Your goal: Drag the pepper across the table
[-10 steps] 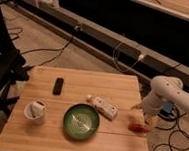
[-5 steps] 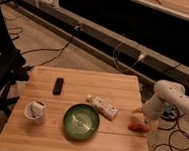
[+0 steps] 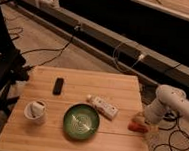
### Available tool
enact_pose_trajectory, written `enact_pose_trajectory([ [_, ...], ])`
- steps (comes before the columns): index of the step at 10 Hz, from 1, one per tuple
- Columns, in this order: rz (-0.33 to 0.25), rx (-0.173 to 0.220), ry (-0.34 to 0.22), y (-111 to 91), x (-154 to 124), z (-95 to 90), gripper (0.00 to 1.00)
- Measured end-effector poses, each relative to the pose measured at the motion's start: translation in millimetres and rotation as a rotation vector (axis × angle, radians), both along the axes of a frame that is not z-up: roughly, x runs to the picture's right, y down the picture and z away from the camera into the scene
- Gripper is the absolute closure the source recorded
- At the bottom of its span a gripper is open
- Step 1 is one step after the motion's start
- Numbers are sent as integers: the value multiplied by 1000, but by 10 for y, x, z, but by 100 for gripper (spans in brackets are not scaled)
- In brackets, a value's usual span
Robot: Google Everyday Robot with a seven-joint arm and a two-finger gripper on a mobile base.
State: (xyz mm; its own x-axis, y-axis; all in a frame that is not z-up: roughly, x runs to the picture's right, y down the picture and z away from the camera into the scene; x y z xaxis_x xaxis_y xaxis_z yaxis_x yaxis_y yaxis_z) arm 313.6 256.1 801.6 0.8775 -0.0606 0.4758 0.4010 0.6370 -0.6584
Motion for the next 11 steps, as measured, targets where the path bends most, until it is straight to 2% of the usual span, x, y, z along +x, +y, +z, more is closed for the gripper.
enact_pose_trajectory([
  [4,-8,-7,-10,48,-16,18,76],
  [6,-16,-12,-16,67,-35,19,97],
  [11,-51,1,-29,-9,-122,60,100],
])
